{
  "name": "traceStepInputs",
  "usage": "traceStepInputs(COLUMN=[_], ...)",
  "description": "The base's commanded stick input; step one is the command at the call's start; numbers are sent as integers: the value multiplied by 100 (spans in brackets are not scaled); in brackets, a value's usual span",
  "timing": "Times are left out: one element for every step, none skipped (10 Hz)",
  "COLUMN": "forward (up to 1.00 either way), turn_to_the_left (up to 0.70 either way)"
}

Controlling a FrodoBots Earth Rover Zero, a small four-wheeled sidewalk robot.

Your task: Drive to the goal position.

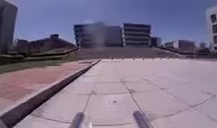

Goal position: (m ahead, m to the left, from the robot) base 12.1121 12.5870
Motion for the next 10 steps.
traceStepInputs(forward=[100, 100, 100, 100, 100, 100, 100, 100, 100, 100], turn_to_the_left=[-27, -27, -27, -27, -27, -27, -27, -27, -27, -27])
